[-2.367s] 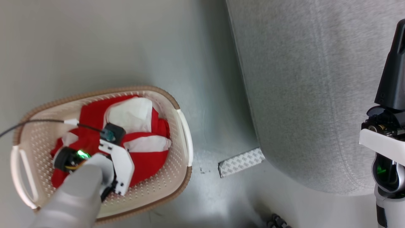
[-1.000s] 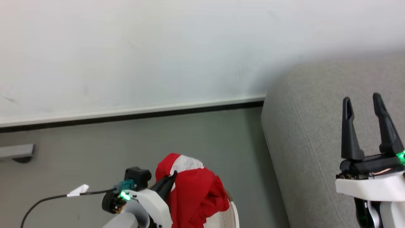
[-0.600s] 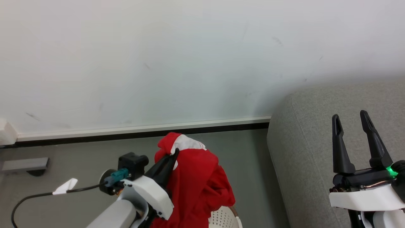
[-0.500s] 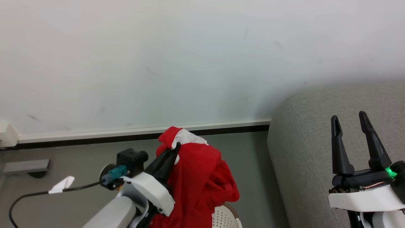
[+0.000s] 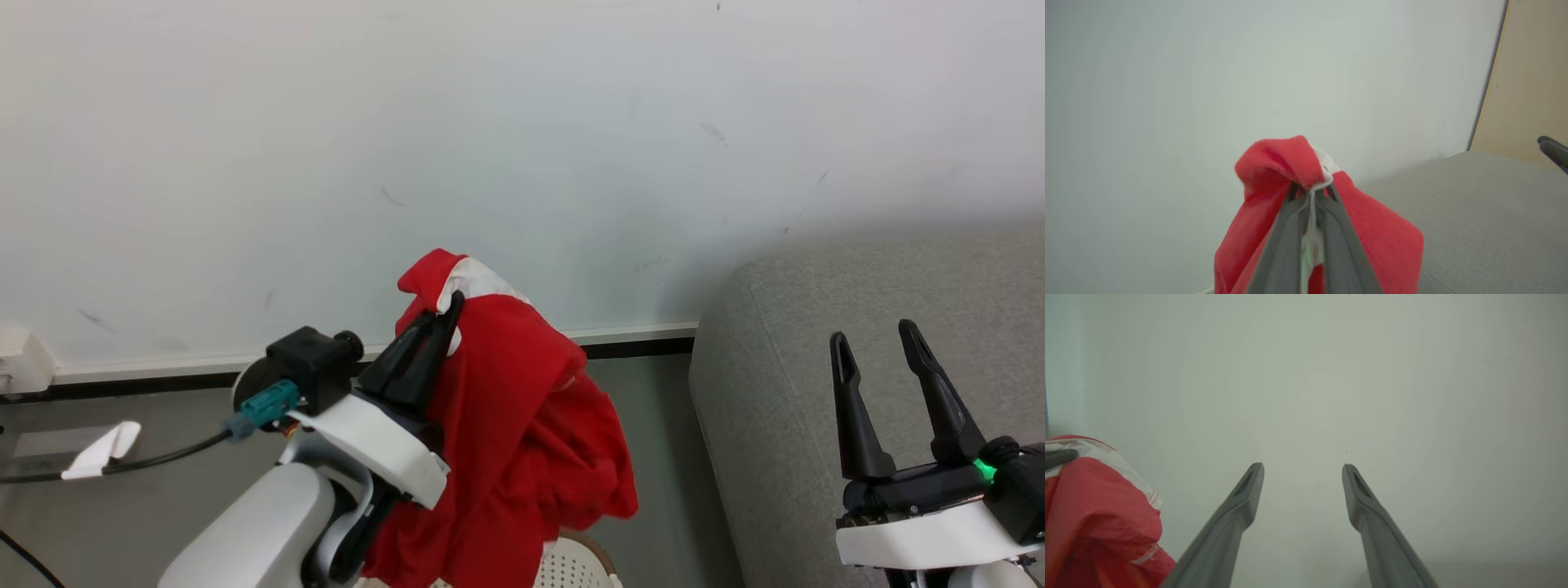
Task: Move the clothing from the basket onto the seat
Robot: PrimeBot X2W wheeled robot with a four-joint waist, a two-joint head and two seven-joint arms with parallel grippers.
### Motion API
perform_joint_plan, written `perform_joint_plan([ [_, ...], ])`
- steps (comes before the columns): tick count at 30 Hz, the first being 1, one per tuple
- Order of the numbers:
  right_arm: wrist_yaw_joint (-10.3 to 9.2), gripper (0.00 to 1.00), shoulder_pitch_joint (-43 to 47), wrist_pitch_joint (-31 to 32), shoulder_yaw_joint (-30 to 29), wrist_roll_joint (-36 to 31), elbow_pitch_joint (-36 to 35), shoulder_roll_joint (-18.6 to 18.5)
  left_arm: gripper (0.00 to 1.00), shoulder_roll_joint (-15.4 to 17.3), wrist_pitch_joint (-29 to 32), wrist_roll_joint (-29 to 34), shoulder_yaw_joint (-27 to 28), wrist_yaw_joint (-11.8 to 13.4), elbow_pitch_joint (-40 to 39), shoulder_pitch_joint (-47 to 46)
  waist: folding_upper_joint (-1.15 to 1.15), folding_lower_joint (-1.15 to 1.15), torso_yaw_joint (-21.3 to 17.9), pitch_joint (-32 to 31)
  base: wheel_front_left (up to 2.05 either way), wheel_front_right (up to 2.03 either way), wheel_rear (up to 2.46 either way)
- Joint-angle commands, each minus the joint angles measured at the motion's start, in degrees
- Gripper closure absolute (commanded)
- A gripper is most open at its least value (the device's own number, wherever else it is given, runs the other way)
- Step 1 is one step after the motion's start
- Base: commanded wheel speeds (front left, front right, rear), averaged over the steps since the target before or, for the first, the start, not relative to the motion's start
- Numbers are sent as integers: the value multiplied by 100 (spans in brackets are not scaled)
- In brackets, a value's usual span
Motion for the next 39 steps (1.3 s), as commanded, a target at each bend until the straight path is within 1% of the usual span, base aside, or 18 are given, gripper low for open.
perform_joint_plan([
  [1,15,0,69,6,11,22,21,-31,100,38,31,61,23,34,-86,-45,0,0,-3,2,0,0,0],
  [5,15,0,62,6,93,48,48,-16,100,75,93,59,52,123,-285,-55,0,0,-14,34,0,0,0],
  [14,15,0,70,6,177,97,76,0,100,105,113,27,58,202,-423,-50,0,0,-36,97,0,0,0],
  [26,15,0,-19,6,485,227,97,-130,100,102,83,-25,38,204,-375,-78,0,0,-14,72,0,0,0],
  [31,15,0,-121,6,1122,417,233,-327,100,110,84,-38,28,202,-339,-103,0,0,31,54,0,0,0],
  [34,14,0,-217,6,1552,562,342,-372,100,80,103,-33,-1,179,-315,-137,0,0,80,62,0,0,0],
  [39,12,0,-447,6,2442,679,526,-503,100,-16,158,-7,-90,128,-255,-263,0,0,218,81,0,0,0],
])
